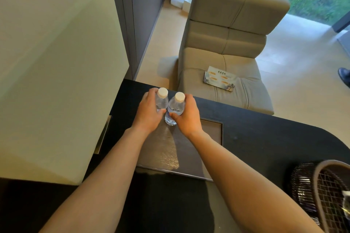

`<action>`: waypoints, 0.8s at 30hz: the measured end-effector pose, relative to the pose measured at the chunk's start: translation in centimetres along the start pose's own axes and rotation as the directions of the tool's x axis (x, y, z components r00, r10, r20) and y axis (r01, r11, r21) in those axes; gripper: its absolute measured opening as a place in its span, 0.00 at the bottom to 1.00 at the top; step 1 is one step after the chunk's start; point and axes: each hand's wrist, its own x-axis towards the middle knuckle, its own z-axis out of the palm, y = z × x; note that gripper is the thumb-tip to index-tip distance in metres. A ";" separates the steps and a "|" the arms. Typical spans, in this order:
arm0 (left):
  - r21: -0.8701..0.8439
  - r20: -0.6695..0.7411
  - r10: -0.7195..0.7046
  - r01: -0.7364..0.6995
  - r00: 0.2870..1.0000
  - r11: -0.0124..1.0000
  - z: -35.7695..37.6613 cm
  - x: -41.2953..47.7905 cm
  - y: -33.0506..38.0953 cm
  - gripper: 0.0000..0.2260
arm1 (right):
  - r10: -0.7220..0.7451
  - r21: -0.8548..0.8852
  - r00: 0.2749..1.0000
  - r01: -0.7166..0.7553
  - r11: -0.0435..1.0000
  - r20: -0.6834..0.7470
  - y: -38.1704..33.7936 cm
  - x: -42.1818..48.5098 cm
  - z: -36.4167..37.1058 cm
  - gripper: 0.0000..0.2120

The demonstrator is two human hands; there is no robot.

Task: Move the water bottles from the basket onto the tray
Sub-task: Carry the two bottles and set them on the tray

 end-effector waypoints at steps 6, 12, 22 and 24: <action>-0.005 -0.005 -0.078 0.078 0.997 0.997 -0.1 -1.2 0.2 0.40 | -0.005 0.007 0.999 0.005 1.000 0.037 1.2 -0.9 -0.4 0.40; 0.015 -0.067 -0.253 0.254 0.965 0.967 -0.1 -6.1 1.3 0.39 | 0.050 -0.102 0.995 -0.042 0.994 0.081 4.6 -4.2 -2.6 0.44; 0.289 0.084 -0.344 0.307 0.935 0.907 9.0 -22.0 8.7 0.22 | 0.084 -0.395 0.988 -0.027 0.918 0.127 13.2 -16.9 -15.5 0.25; 0.344 0.118 -0.302 0.246 0.946 0.906 12.4 -26.0 11.4 0.19 | 0.069 -0.442 0.990 -0.005 0.897 0.127 15.5 -20.1 -19.6 0.23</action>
